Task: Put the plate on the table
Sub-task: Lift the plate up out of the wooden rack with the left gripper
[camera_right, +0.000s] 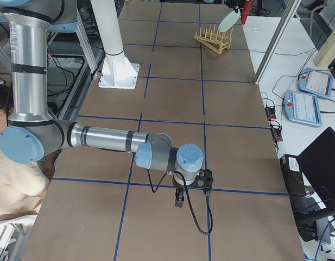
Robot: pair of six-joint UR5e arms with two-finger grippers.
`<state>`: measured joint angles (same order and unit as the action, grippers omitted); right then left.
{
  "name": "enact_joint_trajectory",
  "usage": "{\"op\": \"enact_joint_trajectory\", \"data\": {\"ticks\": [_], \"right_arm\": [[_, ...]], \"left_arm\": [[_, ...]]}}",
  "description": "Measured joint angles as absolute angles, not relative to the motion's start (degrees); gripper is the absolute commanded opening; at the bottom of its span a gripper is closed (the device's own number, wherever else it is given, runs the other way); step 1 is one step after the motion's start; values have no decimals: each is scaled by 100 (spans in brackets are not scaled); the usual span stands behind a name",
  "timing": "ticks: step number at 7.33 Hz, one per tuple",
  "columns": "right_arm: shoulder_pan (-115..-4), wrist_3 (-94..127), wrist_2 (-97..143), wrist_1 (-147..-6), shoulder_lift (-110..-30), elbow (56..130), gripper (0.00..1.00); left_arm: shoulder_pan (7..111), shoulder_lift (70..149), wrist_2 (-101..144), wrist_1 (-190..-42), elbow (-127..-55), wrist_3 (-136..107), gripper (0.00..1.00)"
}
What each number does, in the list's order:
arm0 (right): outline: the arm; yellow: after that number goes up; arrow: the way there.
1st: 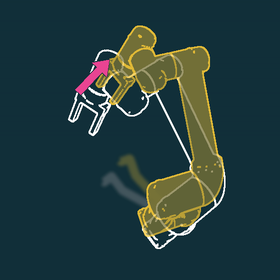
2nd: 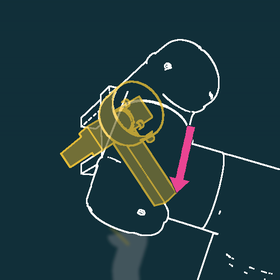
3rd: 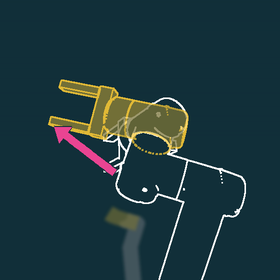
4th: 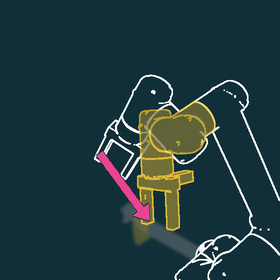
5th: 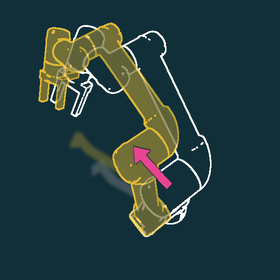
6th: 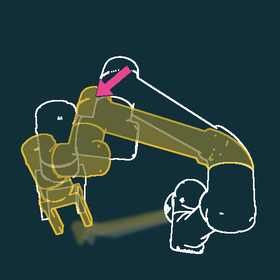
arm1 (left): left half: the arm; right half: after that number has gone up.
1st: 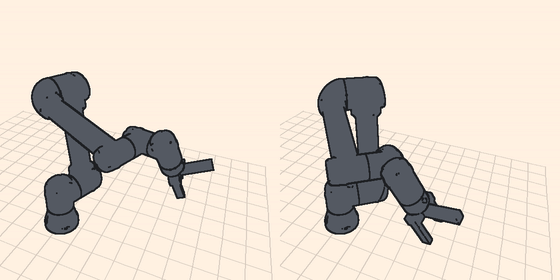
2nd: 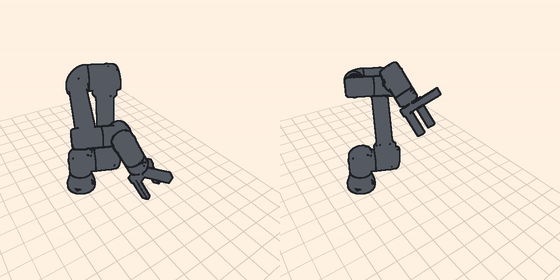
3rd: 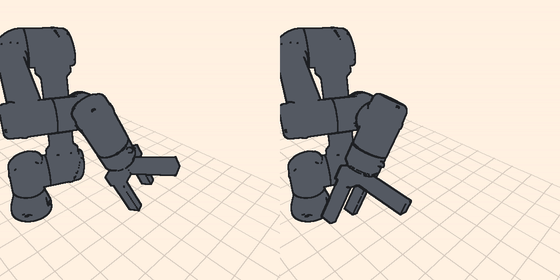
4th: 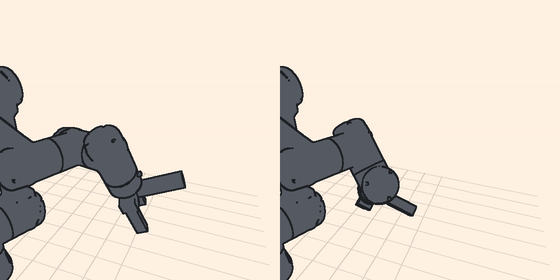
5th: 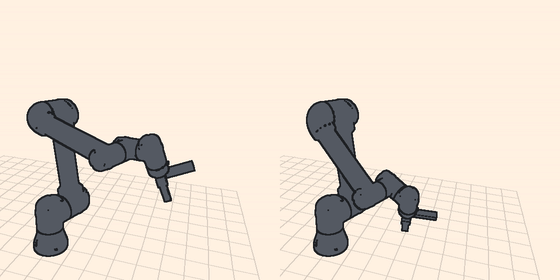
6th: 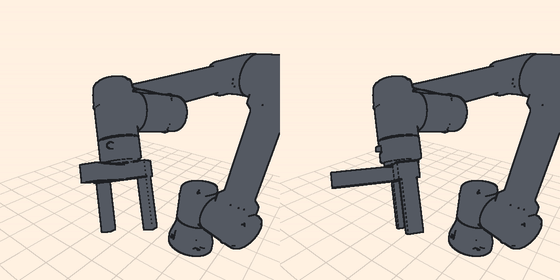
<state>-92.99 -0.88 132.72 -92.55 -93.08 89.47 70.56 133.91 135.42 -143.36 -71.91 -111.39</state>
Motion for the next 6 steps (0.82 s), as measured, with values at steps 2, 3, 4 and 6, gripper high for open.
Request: {"op": "enact_joint_trajectory", "data": {"ticks": [2,3,4,6], "right_arm": [[-9299,-88,13272,-9255,-9308,8947,100],[-9299,-88,13271,-9255,-9309,8947,100],[-9299,-88,13271,-9255,-9310,8947,100],[-9299,-88,13272,-9255,-9309,8947,100]], "left_arm": [[6542,13429,13531,-13803,-7688,-11227,0],[6231,13449,13537,-13229,-7855,-11165,0],[5883,13508,13533,-12398,-7967,-11015,0],[5225,13771,13463,-10351,-8089,-10274,0]]}}
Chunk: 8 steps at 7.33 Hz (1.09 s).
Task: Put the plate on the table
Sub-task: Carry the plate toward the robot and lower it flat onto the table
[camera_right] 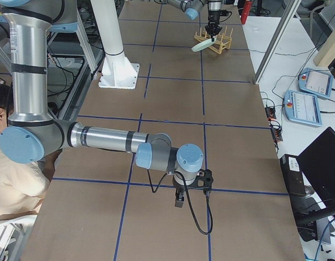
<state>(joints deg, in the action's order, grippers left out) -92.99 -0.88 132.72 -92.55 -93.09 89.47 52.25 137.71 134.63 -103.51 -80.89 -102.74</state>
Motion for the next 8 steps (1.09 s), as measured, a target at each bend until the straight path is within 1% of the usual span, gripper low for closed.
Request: {"op": "enact_joint_trajectory", "data": {"ticks": [2,3,4,5,7,8], "right_arm": [[-9299,-88,13272,-9255,-9308,8947,100],[-9299,-88,13272,-9255,-9307,8947,100],[-9299,-88,13271,-9255,-9307,8947,100],[-9299,-88,13271,-9255,-9308,8947,100],[-9299,-88,13271,-9255,-9307,8947,100],[-9299,-88,13271,-9255,-9308,8946,100]], "left_arm": [[4571,13929,12972,-8479,-8110,-9367,0],[4228,13894,12714,-8030,-8074,-9135,2],[3905,13838,12520,-7838,-8031,-9031,32],[3643,13803,12429,-7771,-7965,-8996,99],[3357,13708,12400,-7753,-7989,-8993,100],[3396,13592,12407,-7789,-8254,-8975,100]]}}
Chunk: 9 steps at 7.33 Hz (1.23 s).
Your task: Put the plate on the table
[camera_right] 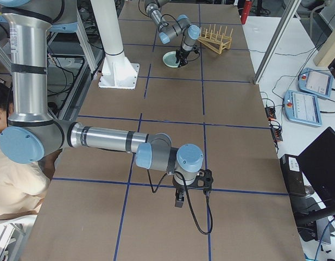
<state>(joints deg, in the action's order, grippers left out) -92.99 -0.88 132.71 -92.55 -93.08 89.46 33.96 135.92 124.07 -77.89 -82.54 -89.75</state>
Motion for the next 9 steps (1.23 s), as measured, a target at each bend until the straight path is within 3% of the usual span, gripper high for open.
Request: {"op": "enact_joint_trajectory", "data": {"ticks": [3,9], "right_arm": [[-9299,-88,13271,-9255,-9308,8944,100],[-9299,-88,13271,-9255,-9308,8946,100]], "left_arm": [[4467,12637,12505,-8518,-9680,-7433,100],[8148,10075,13216,-8398,-9735,-299,100]]}}
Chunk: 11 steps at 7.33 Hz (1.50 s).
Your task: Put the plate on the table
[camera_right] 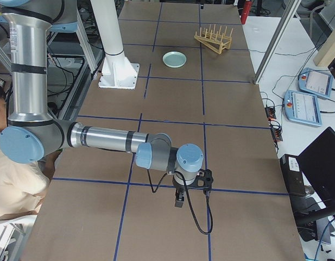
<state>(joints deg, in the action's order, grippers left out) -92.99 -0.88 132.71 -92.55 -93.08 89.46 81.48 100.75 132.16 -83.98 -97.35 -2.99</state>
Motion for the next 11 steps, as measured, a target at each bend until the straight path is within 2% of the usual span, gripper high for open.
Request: {"op": "enact_joint_trajectory", "data": {"ticks": [2,3,7,11], "right_arm": [[-9299,-88,13271,-9255,-9308,8943,100],[-9299,-88,13271,-9255,-9308,8940,100],[-9299,-88,13271,-9255,-9308,8941,100],[-9299,-88,13272,-9255,-9308,8941,100]], "left_arm": [[9012,9186,13280,-8419,-9570,667,100],[9159,8989,13412,-8436,-9475,780,100],[9244,8598,13604,-8738,-9511,852,100],[9246,8620,13196,-8830,-9536,839,100]]}}
